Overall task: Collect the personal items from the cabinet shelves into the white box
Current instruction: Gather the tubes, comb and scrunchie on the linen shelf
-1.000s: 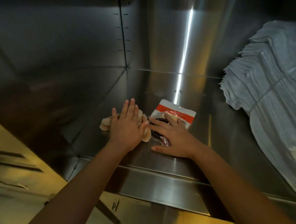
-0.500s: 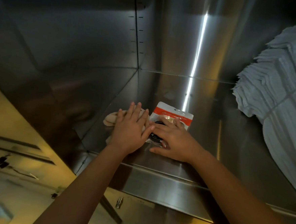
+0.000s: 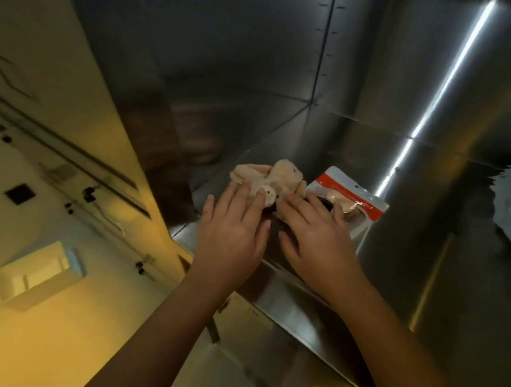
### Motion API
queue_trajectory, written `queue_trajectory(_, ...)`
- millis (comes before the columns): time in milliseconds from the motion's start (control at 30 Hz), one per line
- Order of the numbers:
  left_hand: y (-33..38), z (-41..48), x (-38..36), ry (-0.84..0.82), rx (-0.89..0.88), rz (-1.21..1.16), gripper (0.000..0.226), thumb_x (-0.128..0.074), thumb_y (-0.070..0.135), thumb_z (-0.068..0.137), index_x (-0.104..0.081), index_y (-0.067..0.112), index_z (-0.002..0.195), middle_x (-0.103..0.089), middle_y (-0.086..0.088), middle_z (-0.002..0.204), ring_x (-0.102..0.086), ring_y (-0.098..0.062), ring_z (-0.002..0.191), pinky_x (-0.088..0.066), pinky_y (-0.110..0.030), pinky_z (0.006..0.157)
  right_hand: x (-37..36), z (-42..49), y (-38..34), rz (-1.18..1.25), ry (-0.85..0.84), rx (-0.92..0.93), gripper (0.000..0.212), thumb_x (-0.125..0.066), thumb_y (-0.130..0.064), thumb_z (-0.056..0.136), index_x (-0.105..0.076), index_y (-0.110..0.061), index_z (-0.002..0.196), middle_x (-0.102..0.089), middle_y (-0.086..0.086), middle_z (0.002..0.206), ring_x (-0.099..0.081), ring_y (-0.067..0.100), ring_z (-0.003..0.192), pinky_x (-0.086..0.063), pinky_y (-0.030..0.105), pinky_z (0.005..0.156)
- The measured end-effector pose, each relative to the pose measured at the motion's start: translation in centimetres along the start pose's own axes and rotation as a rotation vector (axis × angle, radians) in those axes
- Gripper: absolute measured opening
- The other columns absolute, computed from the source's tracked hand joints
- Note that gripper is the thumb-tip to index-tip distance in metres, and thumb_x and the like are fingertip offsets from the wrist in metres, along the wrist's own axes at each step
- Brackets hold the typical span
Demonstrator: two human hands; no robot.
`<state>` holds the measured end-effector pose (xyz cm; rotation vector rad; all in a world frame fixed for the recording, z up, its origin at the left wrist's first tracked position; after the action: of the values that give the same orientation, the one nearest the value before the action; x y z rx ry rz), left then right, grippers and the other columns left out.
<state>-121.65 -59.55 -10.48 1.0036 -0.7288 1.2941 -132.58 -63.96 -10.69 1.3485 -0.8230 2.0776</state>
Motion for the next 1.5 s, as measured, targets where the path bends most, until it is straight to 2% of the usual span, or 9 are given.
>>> queue_trajectory(200, -1.5, -4.3, 2.6, 0.061, 0.134, 0.082, 0.049, -0.035, 0.031, 0.088, -0.055, 0.005, 0.125, -0.051, -0.019, 0.132, -0.044, -0.037, 0.124, -0.033, -0.058, 0.098, -0.6, -0.2, -4.2, 0.092, 0.002, 0.125, 0.047, -0.059, -0.024, 0.086, -0.048, -0.017, 0.131, -0.047, 0.004, 0.139, -0.032, 0.026, 0.135, -0.014, 0.053, 0.107)
queue_trajectory(467, -5.9, -10.5, 6.1, 0.149, 0.264, 0.178, 0.047, -0.037, 0.029, 0.089, -0.055, 0.004, 0.124, -0.051, -0.019, 0.131, -0.043, -0.038, 0.125, -0.035, -0.058, 0.097, -2.5, -0.6, -11.9, 0.114, -0.156, 0.286, 0.053, -0.044, -0.035, 0.093, -0.024, -0.029, 0.143, -0.019, -0.005, 0.153, -0.007, 0.017, 0.142, -0.003, 0.048, 0.111)
queue_trajectory(600, -8.5, -14.4, 8.3, 0.164, 0.346, 0.222, 0.048, -0.036, 0.030, 0.089, -0.055, 0.005, 0.125, -0.051, -0.020, 0.132, -0.044, -0.037, 0.125, -0.034, -0.058, 0.097, -3.0, -1.2, -17.0, 0.125, -0.160, 0.363, 0.053, -0.041, -0.036, 0.093, -0.024, -0.029, 0.143, -0.019, -0.005, 0.153, -0.006, 0.017, 0.142, 0.000, 0.047, 0.111)
queue_trajectory(767, -12.5, -20.6, 11.7, 0.202, 0.495, 0.294, 0.041, -0.054, 0.025, 0.089, -0.055, 0.004, 0.125, -0.052, -0.021, 0.131, -0.043, -0.040, 0.125, -0.031, -0.060, 0.097, -4.1, -2.9, -24.6, 0.157, -0.161, 0.485, 0.051, -0.044, -0.031, 0.094, -0.028, -0.027, 0.142, -0.021, -0.004, 0.153, -0.007, 0.018, 0.142, 0.006, 0.043, 0.108)
queue_trajectory(867, -14.5, -24.6, 14.1, 0.209, 0.593, 0.342, 0.045, -0.040, 0.030, 0.091, -0.055, 0.005, 0.124, -0.053, -0.020, 0.130, -0.044, -0.039, 0.124, -0.033, -0.059, 0.096, -4.8, -4.3, -29.4, 0.173, -0.181, 0.559, 0.051, -0.045, -0.030, 0.093, -0.029, -0.026, 0.142, -0.022, -0.003, 0.153, -0.007, 0.018, 0.142, 0.006, 0.043, 0.108)
queue_trajectory(900, -15.2, -26.0, 14.9, 0.220, 0.617, 0.356, 0.044, -0.042, 0.029, 0.090, -0.056, 0.004, 0.123, -0.054, -0.020, 0.129, -0.045, -0.040, 0.123, -0.034, -0.060, 0.095, -5.1, -4.8, -31.1, 0.177, -0.191, 0.585, 0.051, -0.044, -0.030, 0.093, -0.029, -0.026, 0.142, -0.022, -0.003, 0.153, -0.007, 0.018, 0.142, 0.006, 0.043, 0.108)
queue_trajectory(1000, -17.1, -30.2, 17.3, 0.261, 0.686, 0.395, 0.041, -0.061, 0.018, 0.084, -0.057, 0.002, 0.122, -0.054, -0.022, 0.127, -0.046, -0.042, 0.121, -0.033, -0.063, 0.093, -5.7, -6.5, -36.3, 0.203, -0.217, 0.665, 0.050, -0.044, -0.030, 0.093, -0.030, -0.025, 0.142, -0.023, -0.002, 0.152, -0.008, 0.019, 0.142, 0.005, 0.047, 0.110)
queue_trajectory(1100, -18.9, -34.8, 19.6, 0.258, 0.790, 0.443, 0.046, -0.070, 0.016, 0.078, -0.058, 0.002, 0.120, -0.055, -0.022, 0.126, -0.047, -0.043, 0.120, -0.032, -0.064, 0.093, -6.4, -8.6, -41.5, 0.224, -0.251, 0.752, 0.051, -0.042, -0.032, 0.094, -0.028, -0.026, 0.143, -0.021, -0.003, 0.153, -0.008, 0.018, 0.142, 0.003, 0.049, 0.112)
queue_trajectory(1500, -22.7, -51.8, 26.7, 0.281, 1.152, 0.586, 0.045, -0.071, 0.018, 0.077, -0.061, 0.003, 0.118, -0.057, -0.019, 0.125, -0.050, -0.041, 0.118, -0.031, -0.066, 0.091, -8.5, -17.6, -59.1, 0.304, -0.391, 1.093, 0.056, -0.038, -0.047, 0.093, -0.021, -0.032, 0.144, -0.012, -0.006, 0.155, -0.005, 0.018, 0.143, 0.003, 0.048, 0.112)
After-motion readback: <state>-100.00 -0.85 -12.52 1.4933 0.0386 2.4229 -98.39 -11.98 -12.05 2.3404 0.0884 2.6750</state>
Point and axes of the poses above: each hand's wrist, its own z-axis towards the middle knuckle, its own x-axis out of the back of the hand, y = z × x, the point moved 6 cm from there along z, towards the middle knuckle
